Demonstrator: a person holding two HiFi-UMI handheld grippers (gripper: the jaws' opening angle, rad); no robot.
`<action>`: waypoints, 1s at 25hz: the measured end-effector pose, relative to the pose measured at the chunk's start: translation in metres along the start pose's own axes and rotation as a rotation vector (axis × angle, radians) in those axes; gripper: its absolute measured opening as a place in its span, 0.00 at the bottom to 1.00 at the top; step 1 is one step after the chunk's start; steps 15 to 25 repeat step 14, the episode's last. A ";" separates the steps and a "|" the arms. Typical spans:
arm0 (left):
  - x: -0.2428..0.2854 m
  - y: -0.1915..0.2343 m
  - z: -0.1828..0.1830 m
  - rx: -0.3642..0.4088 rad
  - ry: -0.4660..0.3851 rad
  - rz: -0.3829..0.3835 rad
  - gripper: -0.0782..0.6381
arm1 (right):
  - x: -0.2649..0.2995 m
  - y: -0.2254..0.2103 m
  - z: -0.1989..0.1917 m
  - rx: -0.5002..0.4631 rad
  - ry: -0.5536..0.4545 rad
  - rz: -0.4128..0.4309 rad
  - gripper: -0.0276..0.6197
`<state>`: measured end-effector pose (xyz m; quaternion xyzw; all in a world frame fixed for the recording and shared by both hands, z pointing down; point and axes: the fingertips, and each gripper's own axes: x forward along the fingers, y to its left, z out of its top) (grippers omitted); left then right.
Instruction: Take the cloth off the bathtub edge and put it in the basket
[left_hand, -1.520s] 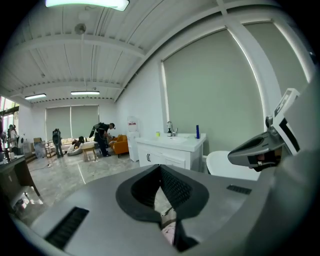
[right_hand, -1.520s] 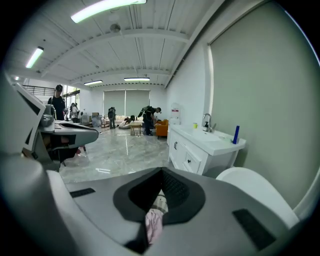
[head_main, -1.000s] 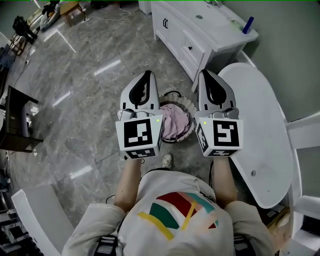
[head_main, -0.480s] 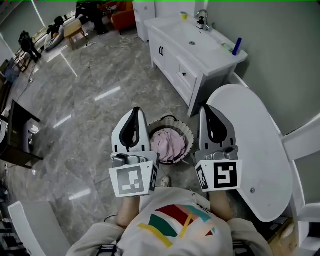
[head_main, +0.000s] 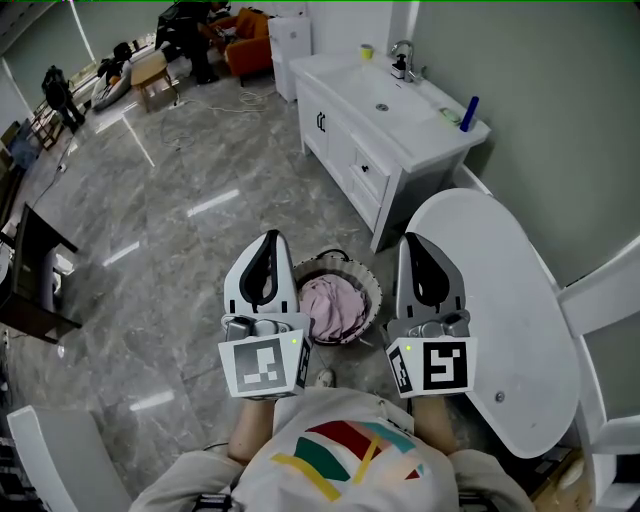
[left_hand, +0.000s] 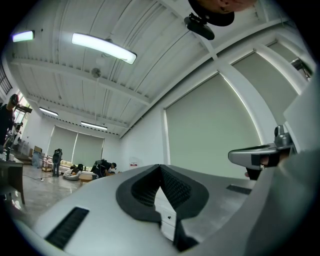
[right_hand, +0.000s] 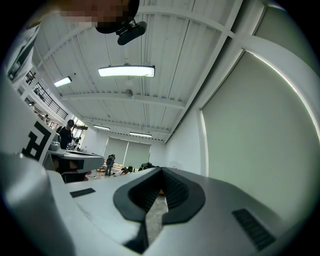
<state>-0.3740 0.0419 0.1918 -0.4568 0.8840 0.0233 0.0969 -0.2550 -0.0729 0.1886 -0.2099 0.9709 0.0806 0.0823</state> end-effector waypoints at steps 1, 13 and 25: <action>0.000 0.000 0.000 0.001 0.003 -0.001 0.13 | 0.000 0.001 0.000 -0.006 0.001 -0.001 0.06; 0.010 0.006 -0.002 0.010 0.011 -0.012 0.13 | 0.011 0.007 -0.005 -0.010 0.007 0.003 0.06; 0.011 0.007 -0.003 0.011 0.010 -0.012 0.13 | 0.011 0.008 -0.006 -0.009 0.006 0.003 0.06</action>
